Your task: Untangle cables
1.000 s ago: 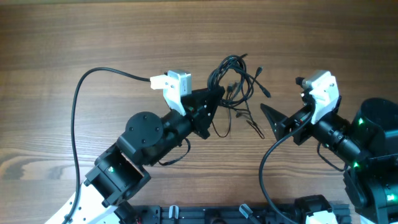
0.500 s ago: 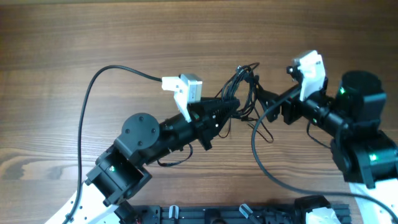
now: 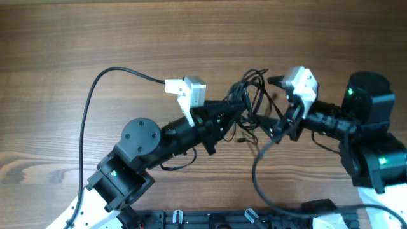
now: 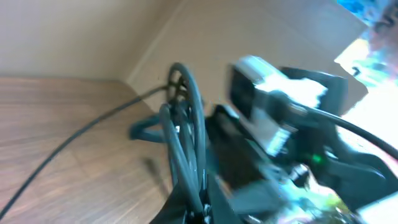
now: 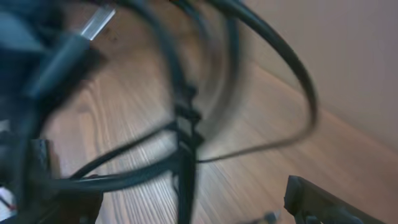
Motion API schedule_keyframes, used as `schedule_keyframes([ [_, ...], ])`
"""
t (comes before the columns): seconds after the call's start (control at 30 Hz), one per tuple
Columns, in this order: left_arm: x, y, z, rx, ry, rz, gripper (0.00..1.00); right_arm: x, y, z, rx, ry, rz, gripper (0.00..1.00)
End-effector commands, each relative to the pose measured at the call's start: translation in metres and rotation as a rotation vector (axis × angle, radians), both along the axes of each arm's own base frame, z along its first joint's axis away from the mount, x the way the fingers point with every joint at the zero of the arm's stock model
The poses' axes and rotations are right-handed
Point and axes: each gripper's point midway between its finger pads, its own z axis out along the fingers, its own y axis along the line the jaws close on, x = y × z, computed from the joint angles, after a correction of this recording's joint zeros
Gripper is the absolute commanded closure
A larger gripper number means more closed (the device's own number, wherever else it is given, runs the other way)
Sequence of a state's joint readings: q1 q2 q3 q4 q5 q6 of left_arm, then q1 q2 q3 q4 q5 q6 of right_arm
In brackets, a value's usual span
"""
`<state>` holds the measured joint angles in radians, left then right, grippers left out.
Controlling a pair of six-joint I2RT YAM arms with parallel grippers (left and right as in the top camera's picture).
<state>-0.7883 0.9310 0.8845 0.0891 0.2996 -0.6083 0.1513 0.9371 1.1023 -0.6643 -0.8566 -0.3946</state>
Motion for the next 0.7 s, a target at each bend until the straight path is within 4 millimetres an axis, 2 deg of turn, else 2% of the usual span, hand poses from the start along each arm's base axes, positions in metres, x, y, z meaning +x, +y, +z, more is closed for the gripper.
schedule_keyframes([
  [0.0, 0.011, 0.007, 0.004, 0.001, 0.003, 0.076, 0.96, -0.043, 0.018, 0.033, 0.095, -0.128, 0.234, 0.03],
  [0.1, 0.019, 0.013, -0.003, 0.023, 0.025, 0.131, 0.96, -0.051, 0.020, 0.040, 0.123, -0.145, 0.280, 0.03],
  [0.2, 0.030, 0.022, -0.005, 0.025, 0.030, 0.216, 0.96, -0.046, 0.018, 0.037, 0.111, -0.125, 0.241, 0.03],
  [0.23, 0.033, 0.024, -0.004, 0.025, 0.030, 0.238, 0.96, -0.032, 0.013, 0.032, 0.092, -0.085, 0.144, 0.03],
  [0.27, 0.034, 0.026, -0.004, 0.023, 0.029, 0.251, 0.96, -0.005, -0.003, 0.021, 0.059, -0.010, -0.059, 0.03],
  [0.3, 0.034, 0.026, -0.004, 0.023, 0.029, 0.251, 0.96, 0.012, -0.018, 0.014, 0.037, 0.027, -0.200, 0.03],
  [0.37, 0.034, 0.026, -0.004, 0.023, 0.029, 0.249, 0.96, 0.040, -0.053, 0.003, 0.036, 0.109, -0.499, 0.03],
  [0.4, 0.034, 0.025, -0.005, 0.026, 0.031, 0.246, 0.96, 0.047, -0.067, 0.001, 0.046, 0.132, -0.608, 0.02],
  [0.43, 0.033, 0.025, -0.005, 0.027, 0.032, 0.241, 0.96, 0.049, -0.071, 0.001, 0.051, 0.137, -0.636, 0.01],
  [0.53, 0.031, 0.023, -0.005, 0.026, 0.031, 0.223, 0.96, 0.046, -0.065, 0.001, 0.030, 0.115, -0.585, 0.01],
  [0.63, 0.031, 0.023, -0.003, 0.022, 0.027, 0.223, 0.96, 0.030, -0.042, 0.002, -0.010, 0.063, -0.389, 0.01],
  [0.67, 0.029, 0.022, -0.002, 0.020, 0.023, 0.214, 0.96, 0.028, -0.040, 0.002, -0.013, 0.057, -0.369, 0.01],
])
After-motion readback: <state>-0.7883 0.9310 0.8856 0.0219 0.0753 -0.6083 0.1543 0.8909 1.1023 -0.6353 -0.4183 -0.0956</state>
